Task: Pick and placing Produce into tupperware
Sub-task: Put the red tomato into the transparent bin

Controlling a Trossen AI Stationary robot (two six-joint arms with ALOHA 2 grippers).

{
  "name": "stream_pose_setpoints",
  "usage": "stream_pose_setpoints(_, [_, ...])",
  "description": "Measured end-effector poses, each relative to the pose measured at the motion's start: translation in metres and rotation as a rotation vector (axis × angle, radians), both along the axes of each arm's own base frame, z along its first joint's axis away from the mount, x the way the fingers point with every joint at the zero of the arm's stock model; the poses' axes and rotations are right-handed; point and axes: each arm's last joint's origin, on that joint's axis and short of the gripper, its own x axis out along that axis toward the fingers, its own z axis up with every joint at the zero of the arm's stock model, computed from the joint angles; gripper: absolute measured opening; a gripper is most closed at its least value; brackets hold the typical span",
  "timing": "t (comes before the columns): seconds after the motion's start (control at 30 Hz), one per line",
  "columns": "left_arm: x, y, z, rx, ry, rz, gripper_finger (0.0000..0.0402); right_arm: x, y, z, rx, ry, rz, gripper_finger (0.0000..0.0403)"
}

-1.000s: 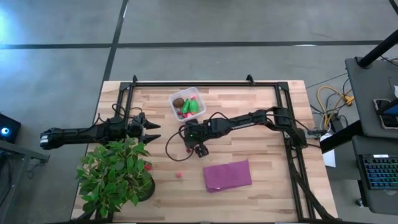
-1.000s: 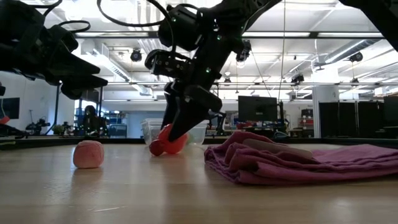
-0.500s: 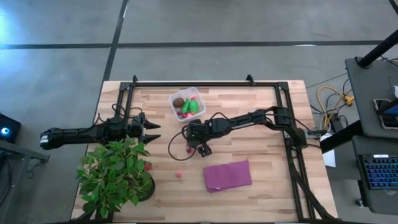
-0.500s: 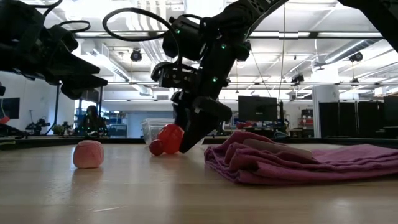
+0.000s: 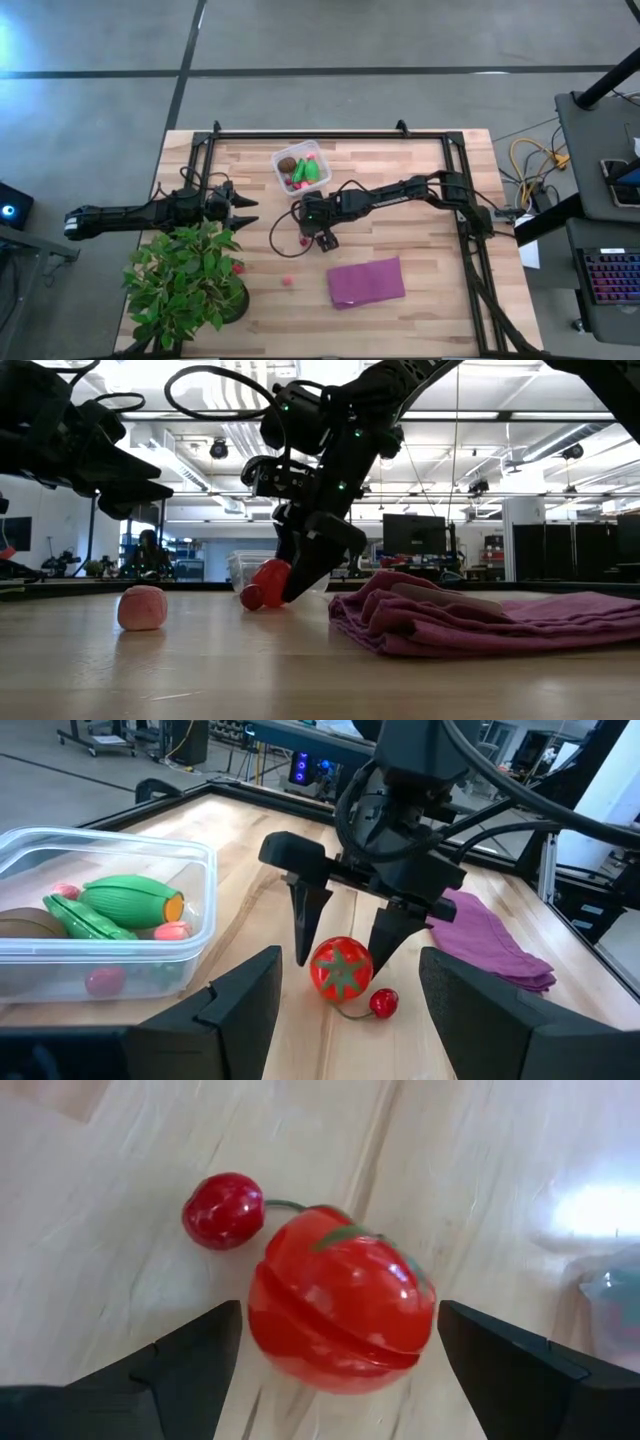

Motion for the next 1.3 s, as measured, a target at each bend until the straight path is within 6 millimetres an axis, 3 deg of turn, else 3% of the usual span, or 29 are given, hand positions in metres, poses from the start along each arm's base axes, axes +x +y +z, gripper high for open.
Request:
stream_pose_setpoints(0.53, [0.0000,0.0000,0.0000,0.000,0.000,0.000,0.0224,-0.0002,-0.0027,-0.0003,0.011,0.001,-0.023,0.0326])
stream_pose_setpoints(0.97, [0.0000,0.0000,-0.0001,0.000,0.001,0.000,0.0224,0.0002,-0.0027,-0.0002,0.020,-0.005,-0.027,0.0261])
stream_pose_setpoints(1.3, [0.0000,0.0000,0.0000,0.000,0.000,0.000,0.0224,0.0022,-0.0027,0.0009,0.024,-0.028,-0.033,0.0279])
